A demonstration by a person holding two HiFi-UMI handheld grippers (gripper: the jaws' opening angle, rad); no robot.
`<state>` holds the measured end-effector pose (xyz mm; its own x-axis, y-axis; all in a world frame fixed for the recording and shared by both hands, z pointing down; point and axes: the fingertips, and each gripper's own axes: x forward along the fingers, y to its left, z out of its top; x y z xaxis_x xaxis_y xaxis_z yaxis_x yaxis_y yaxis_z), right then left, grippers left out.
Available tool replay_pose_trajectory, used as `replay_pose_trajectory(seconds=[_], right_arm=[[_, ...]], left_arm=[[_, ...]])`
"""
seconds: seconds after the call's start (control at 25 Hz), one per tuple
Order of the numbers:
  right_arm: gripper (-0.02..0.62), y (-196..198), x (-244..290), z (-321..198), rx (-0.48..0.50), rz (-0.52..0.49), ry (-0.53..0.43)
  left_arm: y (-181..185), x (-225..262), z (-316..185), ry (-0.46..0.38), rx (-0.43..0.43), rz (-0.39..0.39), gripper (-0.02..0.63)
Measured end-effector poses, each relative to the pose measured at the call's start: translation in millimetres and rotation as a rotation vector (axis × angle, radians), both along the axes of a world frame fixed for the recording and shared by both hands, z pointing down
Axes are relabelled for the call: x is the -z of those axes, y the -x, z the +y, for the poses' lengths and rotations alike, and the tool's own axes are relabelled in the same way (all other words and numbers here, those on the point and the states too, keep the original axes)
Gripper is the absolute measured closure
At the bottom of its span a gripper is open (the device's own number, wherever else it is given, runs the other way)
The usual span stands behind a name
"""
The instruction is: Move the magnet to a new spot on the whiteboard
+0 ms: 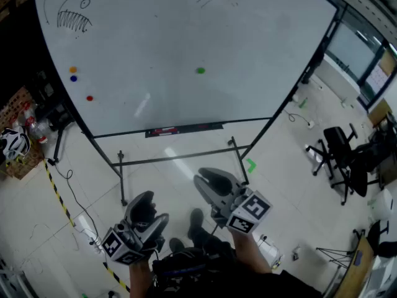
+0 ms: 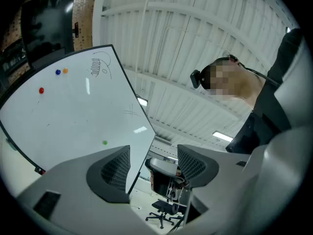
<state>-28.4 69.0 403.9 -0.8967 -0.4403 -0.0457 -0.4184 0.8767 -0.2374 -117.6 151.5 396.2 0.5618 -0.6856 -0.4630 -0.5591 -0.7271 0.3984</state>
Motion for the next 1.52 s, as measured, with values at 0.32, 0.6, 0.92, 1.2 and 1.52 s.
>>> replay_pose_trajectory(seconds=[0.32,0.6,0.92,1.2,1.52], right_arm=[[0.499,-18,0,-76,-0.043,0.012,-0.033],[0.499,-40,-3,-157,-0.093,0.022,-0.053],[0.499,-63,-14,-215,-0.154,0.097,-0.092],[0.499,-63,-14,-250,-0.239,0.189,-0.157],[0.462,-37,-3,-308,-0.427,0.346,-0.284]], left_arm=[[-17,2,-62,0.012,0.019,-0.04,0.311],[-41,8,-139,0.032,0.02,-0.098,0.311],[-66,4,-194,0.074,0.039,-0.126,0.311],[-67,-5,-225,0.095,0.033,-0.128,0.311],[-29,3,-272,0.042,-0.024,-0.113,0.311]])
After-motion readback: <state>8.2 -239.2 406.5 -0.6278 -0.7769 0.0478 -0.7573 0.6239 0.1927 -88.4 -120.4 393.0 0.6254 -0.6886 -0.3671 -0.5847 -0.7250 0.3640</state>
